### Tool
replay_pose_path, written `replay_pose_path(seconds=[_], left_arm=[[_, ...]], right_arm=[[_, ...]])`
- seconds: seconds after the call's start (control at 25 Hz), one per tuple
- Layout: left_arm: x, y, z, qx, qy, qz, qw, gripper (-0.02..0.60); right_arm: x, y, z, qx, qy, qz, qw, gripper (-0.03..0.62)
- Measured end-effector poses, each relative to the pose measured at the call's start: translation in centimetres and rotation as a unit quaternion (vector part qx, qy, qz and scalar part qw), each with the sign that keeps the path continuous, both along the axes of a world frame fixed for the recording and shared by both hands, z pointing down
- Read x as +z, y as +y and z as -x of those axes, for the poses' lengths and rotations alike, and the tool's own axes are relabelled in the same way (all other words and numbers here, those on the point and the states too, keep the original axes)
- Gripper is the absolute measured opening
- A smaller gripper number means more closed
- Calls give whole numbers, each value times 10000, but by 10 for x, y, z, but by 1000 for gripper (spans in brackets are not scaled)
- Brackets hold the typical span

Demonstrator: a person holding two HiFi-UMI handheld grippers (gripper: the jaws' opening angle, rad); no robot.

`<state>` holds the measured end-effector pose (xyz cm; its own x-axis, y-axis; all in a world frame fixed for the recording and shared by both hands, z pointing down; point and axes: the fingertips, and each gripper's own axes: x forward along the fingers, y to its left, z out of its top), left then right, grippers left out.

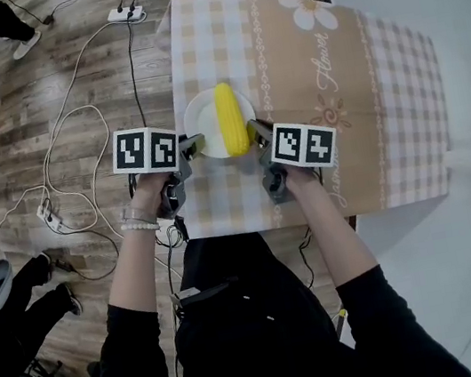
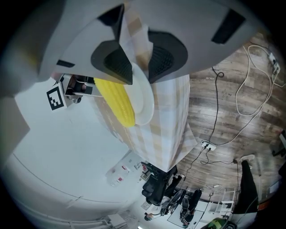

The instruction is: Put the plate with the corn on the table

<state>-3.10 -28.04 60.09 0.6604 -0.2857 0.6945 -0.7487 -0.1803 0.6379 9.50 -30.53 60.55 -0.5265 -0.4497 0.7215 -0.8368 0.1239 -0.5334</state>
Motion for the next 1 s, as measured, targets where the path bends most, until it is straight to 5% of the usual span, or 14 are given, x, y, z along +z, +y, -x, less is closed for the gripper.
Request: replay_pose_path(seconds=[0.2,1.0], left_arm=[[1,5,8,171,-415,-108,9989,118],[-3,22,21,-3,-546,-326,9980,98]], right_arm=[[-1,0,-1,-25,62,-51,10000,84],[-10,-2,-5,-16,199,-313,9993,86]])
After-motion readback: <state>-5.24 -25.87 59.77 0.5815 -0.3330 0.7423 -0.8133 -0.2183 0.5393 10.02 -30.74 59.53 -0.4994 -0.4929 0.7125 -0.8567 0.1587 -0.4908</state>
